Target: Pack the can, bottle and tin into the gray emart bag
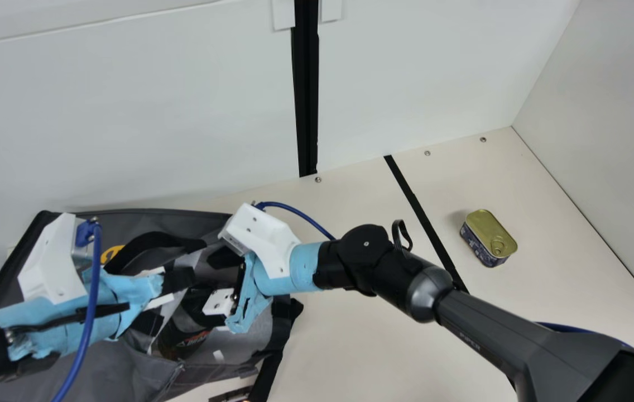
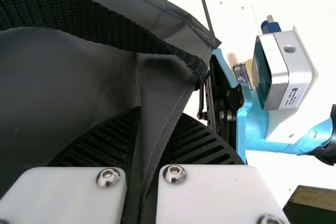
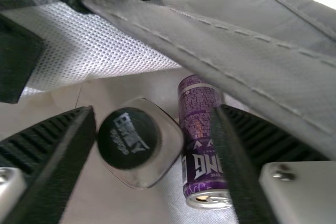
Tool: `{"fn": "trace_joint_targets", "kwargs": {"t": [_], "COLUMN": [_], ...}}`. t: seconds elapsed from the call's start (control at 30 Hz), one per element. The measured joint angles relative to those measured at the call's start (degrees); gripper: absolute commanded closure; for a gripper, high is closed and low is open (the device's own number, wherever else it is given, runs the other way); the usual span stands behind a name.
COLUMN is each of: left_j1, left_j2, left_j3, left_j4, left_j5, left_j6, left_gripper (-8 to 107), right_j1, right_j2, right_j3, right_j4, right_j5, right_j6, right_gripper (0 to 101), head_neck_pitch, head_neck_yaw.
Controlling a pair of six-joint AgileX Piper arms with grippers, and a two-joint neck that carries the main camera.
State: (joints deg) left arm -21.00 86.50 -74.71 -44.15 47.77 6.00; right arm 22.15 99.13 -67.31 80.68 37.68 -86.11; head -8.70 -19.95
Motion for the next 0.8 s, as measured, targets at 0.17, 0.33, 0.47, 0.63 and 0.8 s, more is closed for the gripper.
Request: {"fn": "trace_joint_targets", "kwargs": {"t": [0.17, 0.33, 0.47, 0.63, 0.8], "left_j1": [0.0, 0.0, 0.0, 0.0, 0.0], "left_j2": [0.0, 0.0, 0.0, 0.0, 0.0], "left_j3": [0.0, 0.0, 0.0, 0.0, 0.0], "left_j4": [0.0, 0.0, 0.0, 0.0, 0.0], "left_j5": [0.0, 0.0, 0.0, 0.0, 0.0], "left_j6": [0.0, 0.0, 0.0, 0.0, 0.0], "left_gripper": [89, 89, 89, 89, 89], "right_j1": [-0.5, -1.3, -2.1, -3.0, -3.7], "right_j2": [-0.8, -2.0, -3.4, -5.1, -7.5], "right_j3": [0.2, 1.0, 1.7, 2.9, 4.4], "right_j4": [-0.7, -1.4, -1.8, -2.4, -3.3], "right_j5": [0.2, 0.8, 1.4, 1.8, 1.9], "right_j6": [0.4, 1.1, 1.5, 2.2, 3.2], "right_gripper": [10, 10, 10, 10, 10], "head_neck_pitch": [0.0, 0.0, 0.0, 0.0, 0.0], "head_neck_yaw": [0.1, 0.0, 0.0, 0.1, 0.0]}}
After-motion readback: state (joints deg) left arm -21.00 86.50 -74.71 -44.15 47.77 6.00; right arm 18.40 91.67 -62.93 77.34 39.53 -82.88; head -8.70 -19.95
